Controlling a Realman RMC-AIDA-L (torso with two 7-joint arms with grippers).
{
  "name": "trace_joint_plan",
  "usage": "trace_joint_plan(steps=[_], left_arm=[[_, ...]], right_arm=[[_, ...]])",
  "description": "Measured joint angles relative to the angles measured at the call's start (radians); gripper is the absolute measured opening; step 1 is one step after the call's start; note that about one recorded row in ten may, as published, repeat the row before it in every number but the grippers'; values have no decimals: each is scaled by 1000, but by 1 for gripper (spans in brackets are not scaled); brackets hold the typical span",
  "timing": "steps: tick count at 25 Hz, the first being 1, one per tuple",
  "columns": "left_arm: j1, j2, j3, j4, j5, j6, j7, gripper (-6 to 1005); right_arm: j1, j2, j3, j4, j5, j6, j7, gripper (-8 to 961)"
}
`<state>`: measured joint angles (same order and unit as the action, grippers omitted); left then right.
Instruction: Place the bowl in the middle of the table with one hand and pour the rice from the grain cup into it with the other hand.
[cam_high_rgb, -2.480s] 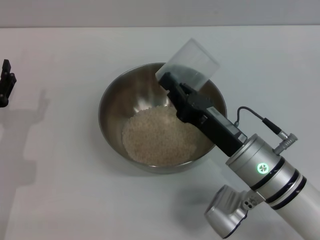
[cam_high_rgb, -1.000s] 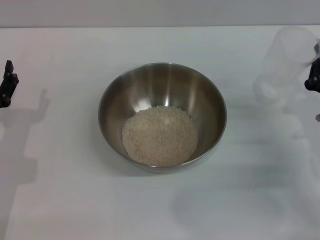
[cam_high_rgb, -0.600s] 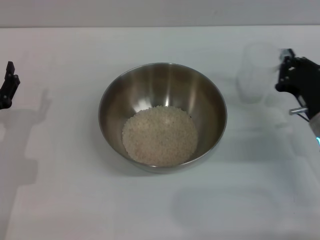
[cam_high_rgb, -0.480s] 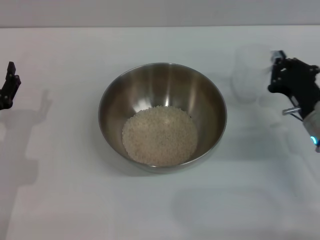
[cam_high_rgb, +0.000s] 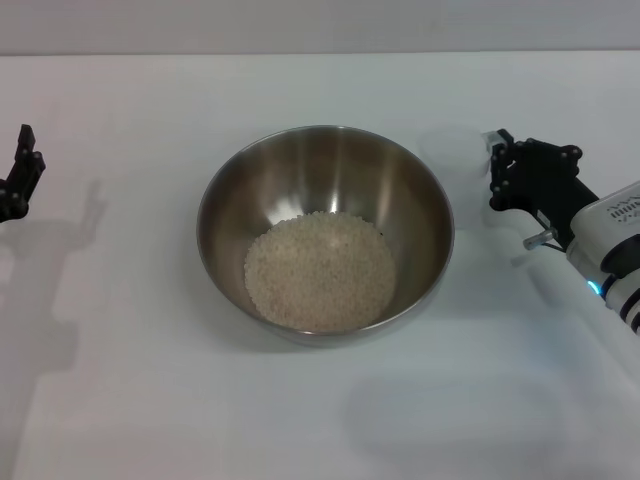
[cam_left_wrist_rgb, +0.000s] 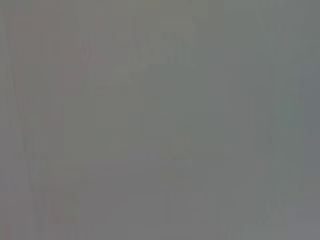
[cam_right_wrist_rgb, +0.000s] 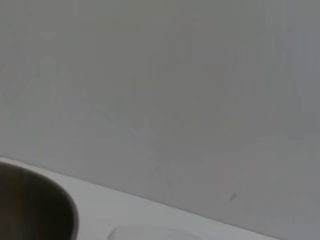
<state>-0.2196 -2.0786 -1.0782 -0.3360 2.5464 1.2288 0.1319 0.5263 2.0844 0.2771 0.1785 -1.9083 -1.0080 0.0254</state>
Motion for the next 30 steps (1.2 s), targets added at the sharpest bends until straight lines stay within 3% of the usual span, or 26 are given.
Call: trace_joint_plan(steps=[8,14,18,25,30], left_arm=[[-2,0,1,0,0,0,0,825],[-7,0,1,0,0,-5,0,825],[-9,0,1,2,0,-6,0,824],[-11,0,1,4,0,-6,0,824],[-11,0,0,9,0,-7,0,824]], right_arm=[[-9,2,-25,16,0,-2,-1,90],[-43,2,-18,33,0,-39,0,293],[-74,1,-18,50,0,-64,4,365],[-196,-1,-16,95,5,-209,6,492],[-294,-1,24,91,12,-378,7,719]])
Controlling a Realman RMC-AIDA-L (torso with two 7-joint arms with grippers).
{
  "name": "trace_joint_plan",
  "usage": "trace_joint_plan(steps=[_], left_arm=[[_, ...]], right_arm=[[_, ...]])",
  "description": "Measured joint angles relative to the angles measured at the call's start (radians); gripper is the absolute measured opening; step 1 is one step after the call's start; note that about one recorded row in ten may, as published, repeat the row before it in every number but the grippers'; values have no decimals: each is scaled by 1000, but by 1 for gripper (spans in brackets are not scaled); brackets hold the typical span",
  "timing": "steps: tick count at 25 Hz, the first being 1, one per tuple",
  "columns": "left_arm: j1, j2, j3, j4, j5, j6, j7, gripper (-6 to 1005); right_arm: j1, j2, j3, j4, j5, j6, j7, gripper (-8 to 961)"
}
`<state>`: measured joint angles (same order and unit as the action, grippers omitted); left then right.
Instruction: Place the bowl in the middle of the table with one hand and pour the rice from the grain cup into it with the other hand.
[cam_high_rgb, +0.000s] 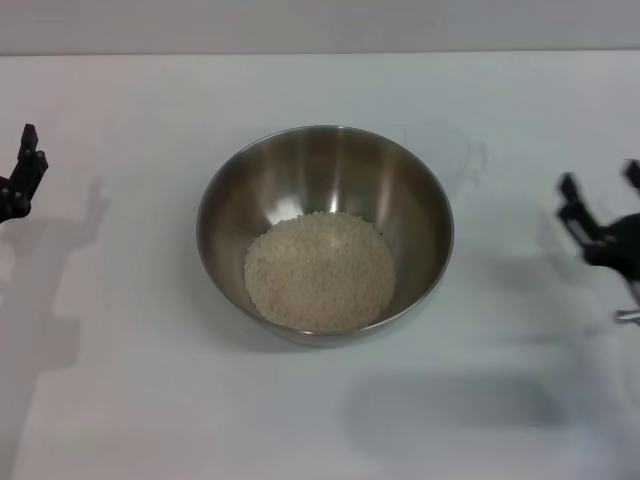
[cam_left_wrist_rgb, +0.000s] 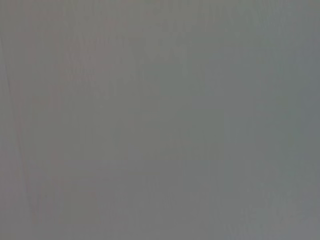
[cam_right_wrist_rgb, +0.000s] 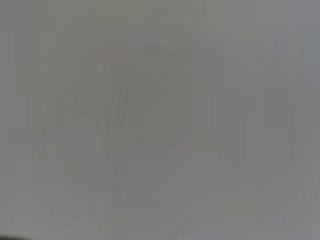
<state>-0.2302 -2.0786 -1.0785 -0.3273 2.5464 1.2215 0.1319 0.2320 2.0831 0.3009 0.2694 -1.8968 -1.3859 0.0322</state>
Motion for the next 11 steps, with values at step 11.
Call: trace_joint_plan(steps=[11], left_arm=[[0,0,-6,11,-11,-10,-36,824]], right_arm=[[-90,5,187,-5,1,-157,-2,835]])
